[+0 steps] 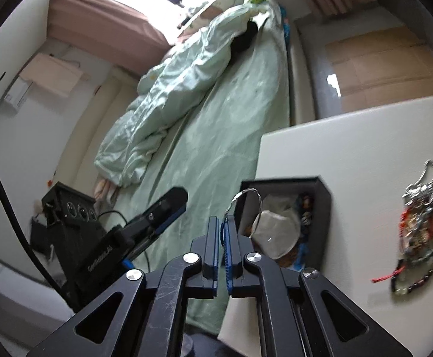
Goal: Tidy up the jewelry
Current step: 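Carry the metal hoop to the black box and open the right tool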
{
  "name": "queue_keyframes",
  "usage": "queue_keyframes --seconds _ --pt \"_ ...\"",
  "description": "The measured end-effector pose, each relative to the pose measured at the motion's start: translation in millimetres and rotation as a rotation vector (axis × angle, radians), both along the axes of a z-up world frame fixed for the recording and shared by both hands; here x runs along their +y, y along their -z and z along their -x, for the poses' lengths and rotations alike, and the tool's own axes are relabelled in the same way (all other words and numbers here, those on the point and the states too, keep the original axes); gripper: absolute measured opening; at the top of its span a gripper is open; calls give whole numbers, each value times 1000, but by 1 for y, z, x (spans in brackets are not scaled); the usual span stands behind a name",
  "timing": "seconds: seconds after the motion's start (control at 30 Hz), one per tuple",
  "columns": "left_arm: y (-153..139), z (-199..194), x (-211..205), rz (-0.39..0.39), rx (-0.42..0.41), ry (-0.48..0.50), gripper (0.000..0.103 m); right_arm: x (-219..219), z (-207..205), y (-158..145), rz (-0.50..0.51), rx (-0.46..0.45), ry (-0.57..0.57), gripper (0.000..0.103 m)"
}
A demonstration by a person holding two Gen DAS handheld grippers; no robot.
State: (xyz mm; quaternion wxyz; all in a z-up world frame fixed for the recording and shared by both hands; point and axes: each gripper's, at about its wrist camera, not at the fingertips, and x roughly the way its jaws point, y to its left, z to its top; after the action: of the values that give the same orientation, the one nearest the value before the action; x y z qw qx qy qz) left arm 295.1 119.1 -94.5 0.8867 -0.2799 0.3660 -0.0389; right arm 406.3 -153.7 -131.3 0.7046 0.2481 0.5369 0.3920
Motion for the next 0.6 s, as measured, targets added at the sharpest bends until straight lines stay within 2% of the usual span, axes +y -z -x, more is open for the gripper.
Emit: queue_keyframes --seconds 0.07,0.43,0.53,0.6 --pt "1 -1 1 0 1 -2 69 -5 0 1 9 0 15 42" --pt "-3 -8 -21 -23 -3 38 69 -35 2 -13 -35 -46 59 45" --pt "-3 -9 -27 -40 -1 46 69 -39 1 -12 -22 -52 68 45" --pt "-2 -10 -28 -44 2 47 69 -49 0 -9 34 -62 100 45"
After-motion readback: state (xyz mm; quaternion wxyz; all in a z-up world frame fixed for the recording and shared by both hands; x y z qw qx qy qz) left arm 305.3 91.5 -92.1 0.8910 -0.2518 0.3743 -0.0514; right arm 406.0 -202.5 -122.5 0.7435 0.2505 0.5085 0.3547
